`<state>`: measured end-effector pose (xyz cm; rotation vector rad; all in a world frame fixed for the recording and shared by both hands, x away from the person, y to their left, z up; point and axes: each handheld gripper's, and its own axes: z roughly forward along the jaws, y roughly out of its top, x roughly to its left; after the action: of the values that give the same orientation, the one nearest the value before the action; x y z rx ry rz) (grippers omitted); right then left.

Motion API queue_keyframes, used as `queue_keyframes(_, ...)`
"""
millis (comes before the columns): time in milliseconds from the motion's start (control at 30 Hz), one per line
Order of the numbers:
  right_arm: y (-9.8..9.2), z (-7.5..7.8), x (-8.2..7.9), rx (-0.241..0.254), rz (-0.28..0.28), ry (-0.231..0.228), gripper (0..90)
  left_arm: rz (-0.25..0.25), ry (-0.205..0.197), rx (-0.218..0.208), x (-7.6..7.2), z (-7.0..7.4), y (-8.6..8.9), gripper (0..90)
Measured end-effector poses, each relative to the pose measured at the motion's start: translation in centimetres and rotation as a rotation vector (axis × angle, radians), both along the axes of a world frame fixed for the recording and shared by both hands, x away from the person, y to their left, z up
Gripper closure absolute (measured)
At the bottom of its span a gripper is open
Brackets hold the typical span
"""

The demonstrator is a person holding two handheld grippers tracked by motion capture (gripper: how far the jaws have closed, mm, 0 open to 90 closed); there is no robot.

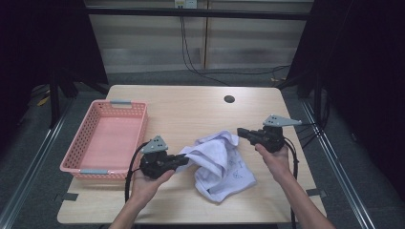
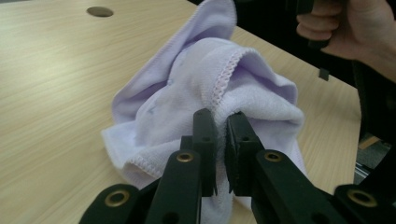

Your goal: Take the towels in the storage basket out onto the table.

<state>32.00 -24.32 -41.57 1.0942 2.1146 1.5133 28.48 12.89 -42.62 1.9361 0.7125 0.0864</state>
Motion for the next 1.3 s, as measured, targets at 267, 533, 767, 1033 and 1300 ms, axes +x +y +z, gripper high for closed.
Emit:
queue_keyframes(267, 1.9, -2.1, 0.2, -0.065, 0.127, 0.045, 52.7, -0.036, 0.044, -0.001, 0.2, -0.7, 0.1, 60.7)
queue_keyframes(533, 4.9, -2.7, 2.5, -0.055, 0.181, 0.060, 35.8, -0.085, 0.042, -0.027, 2.4, -0.4, -4.4, 42.0)
queue_keyframes(767, 5.6, -5.5, 3.2, -0.085, 0.190, 0.147, 60.4, -0.073, 0.087, 0.134, 2.6, -4.6, -7.0, 49.9)
queue_keyframes(1033, 3.6, -3.6, 3.4, 0.003, 0.127, 0.121, 77.8, -0.089, 0.026, 0.003, 2.0, -1.5, -4.3, 82.9)
queue_keyframes(1300, 1.0, -0.8, 4.9, 0.032, 0.027, 0.092, 85.0, -0.100, -0.034, -0.070, 0.3, 1.6, -2.1, 83.7)
